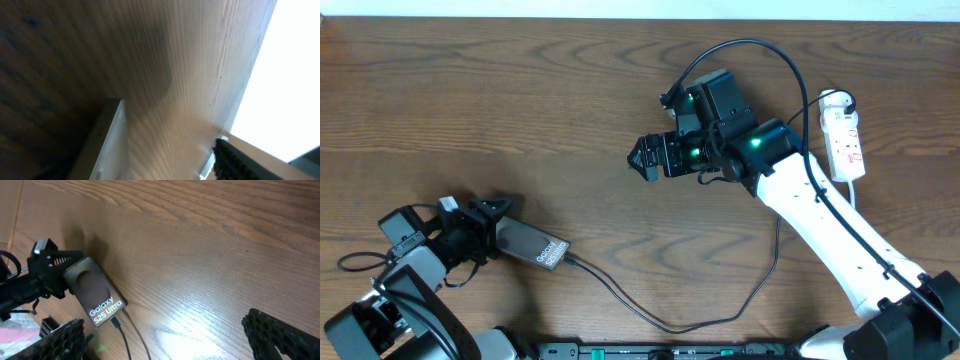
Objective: Plug charger to phone and switch on socket
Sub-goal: 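Lower the phone with the left gripper onto the table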
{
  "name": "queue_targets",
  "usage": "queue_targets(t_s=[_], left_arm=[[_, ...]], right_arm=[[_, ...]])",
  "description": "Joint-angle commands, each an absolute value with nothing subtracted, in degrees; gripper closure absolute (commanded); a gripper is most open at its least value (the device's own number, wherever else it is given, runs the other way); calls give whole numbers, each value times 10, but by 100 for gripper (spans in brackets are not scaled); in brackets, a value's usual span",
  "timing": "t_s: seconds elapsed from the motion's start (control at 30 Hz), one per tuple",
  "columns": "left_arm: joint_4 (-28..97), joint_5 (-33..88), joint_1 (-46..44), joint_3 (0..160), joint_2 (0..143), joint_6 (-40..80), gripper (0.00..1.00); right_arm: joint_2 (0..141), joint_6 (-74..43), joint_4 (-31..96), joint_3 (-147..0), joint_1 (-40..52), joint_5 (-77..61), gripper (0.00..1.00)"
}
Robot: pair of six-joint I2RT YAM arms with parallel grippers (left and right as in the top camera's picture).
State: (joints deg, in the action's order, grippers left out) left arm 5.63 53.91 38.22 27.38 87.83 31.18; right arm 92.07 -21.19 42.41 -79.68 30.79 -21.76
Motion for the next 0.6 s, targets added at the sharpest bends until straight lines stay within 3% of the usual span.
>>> queue_targets(t_s=[0.0,0.27,0.33,0.57], left_arm=[[84,455,385,253,897,309,25],[95,455,385,253,897,309,23],[95,455,385,253,897,309,16],[68,444,385,253,897,309,14]], right_arm=[[913,-201,425,-802,312,-213,1],[913,-201,425,-802,312,-213,1],[913,-201,425,-802,312,-213,1],[913,-201,427,-802,312,-213,1]])
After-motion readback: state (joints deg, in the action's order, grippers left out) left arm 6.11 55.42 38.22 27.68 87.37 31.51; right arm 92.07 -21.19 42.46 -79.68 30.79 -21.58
